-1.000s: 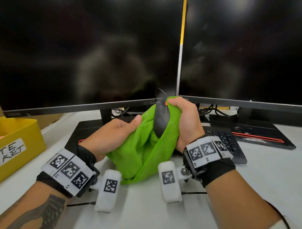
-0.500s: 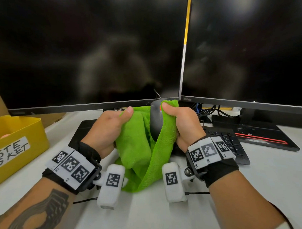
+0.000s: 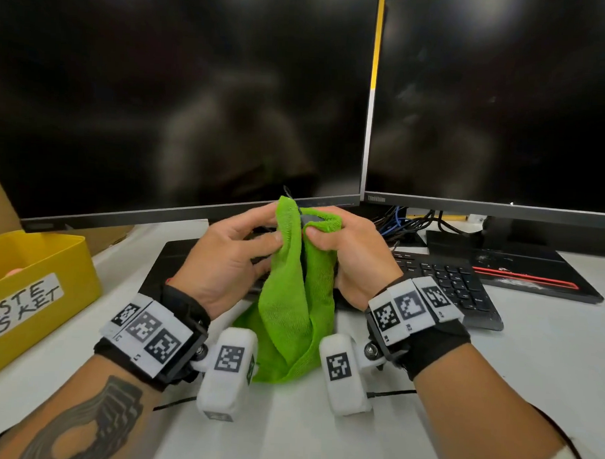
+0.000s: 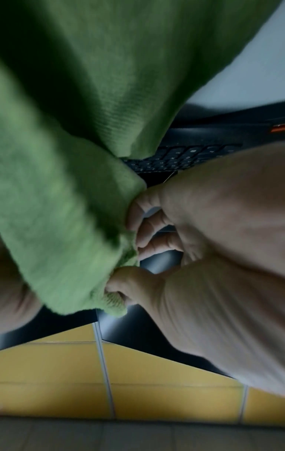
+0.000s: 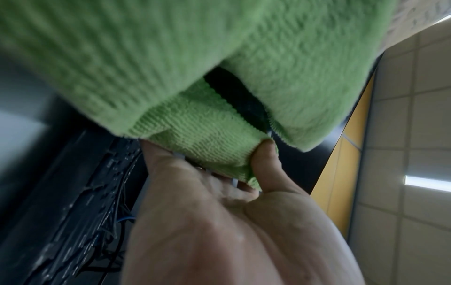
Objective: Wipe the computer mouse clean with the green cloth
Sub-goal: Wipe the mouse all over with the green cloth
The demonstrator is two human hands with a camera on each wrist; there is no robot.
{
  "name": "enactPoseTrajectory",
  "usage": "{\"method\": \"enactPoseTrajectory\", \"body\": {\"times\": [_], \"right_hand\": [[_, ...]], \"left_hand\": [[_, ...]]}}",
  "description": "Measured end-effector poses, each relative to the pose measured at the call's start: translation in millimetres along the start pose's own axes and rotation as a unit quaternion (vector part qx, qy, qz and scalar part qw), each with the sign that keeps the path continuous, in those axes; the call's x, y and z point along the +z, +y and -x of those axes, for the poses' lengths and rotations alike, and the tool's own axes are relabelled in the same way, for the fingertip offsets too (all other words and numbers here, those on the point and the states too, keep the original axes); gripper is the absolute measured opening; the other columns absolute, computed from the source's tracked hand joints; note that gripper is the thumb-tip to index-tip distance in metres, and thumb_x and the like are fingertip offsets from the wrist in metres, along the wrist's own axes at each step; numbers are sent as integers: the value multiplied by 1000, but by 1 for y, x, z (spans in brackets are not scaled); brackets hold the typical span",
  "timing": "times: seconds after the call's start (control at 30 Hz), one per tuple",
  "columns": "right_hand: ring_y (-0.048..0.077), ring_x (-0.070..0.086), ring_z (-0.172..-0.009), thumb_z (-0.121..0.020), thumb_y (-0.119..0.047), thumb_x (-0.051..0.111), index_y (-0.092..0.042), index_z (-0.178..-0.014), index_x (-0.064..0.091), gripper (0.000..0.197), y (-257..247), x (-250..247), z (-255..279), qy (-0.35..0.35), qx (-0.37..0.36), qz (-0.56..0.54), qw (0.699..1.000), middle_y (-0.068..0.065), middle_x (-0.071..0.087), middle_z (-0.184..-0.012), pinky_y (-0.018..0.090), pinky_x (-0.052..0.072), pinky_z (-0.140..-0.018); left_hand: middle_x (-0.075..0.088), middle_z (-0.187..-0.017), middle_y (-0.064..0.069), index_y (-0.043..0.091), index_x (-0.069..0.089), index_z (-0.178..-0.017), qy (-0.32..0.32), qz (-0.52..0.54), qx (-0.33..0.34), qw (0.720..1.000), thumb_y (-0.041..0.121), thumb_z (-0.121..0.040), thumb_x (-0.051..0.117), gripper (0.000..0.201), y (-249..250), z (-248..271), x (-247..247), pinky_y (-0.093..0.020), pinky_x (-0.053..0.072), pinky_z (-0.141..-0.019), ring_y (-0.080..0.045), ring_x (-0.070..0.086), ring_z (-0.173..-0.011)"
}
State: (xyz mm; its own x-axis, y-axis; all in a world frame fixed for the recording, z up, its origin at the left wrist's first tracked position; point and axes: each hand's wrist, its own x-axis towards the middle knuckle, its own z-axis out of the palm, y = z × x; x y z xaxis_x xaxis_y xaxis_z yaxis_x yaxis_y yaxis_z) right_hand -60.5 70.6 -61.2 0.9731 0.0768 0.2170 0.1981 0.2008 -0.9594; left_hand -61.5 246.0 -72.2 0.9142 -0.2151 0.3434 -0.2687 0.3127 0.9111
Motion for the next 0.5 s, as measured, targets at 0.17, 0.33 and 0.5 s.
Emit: {"method": "enactPoseTrajectory", "body": {"times": [0.17, 0.33, 0.5], "right_hand": [[50, 71, -106, -84, -10, 70, -6, -103, 78, 21, 3, 15, -1, 34, -42, -11, 998, 28, 76, -107, 66, 55, -97], [46, 73, -104, -96, -4, 66, -1, -97, 79, 13, 2, 15, -2, 62, -56, -73, 994, 27, 77, -104, 62, 57, -96], [46, 75, -101, -96, -10, 69, -3, -91, 80, 14, 0, 16, -5, 99, -54, -96, 989, 26, 78, -99, 62, 59, -94]], "left_hand": [[68, -119, -10, 5, 56, -129, 30, -50, 14, 998, 5, -71, 84, 65, -11, 0, 3, -41, 59, -93, -26, 66, -106], [74, -124, -10, 14, 52, -142, 2, -71, -20, 997, 22, -93, 75, 55, -11, 6, 16, -41, 57, -100, -21, 70, -114], [72, -133, -7, 25, 53, -145, -10, -59, -24, 998, 22, -111, 45, 35, -12, 9, 32, -40, 54, -107, -21, 69, -121]]}}
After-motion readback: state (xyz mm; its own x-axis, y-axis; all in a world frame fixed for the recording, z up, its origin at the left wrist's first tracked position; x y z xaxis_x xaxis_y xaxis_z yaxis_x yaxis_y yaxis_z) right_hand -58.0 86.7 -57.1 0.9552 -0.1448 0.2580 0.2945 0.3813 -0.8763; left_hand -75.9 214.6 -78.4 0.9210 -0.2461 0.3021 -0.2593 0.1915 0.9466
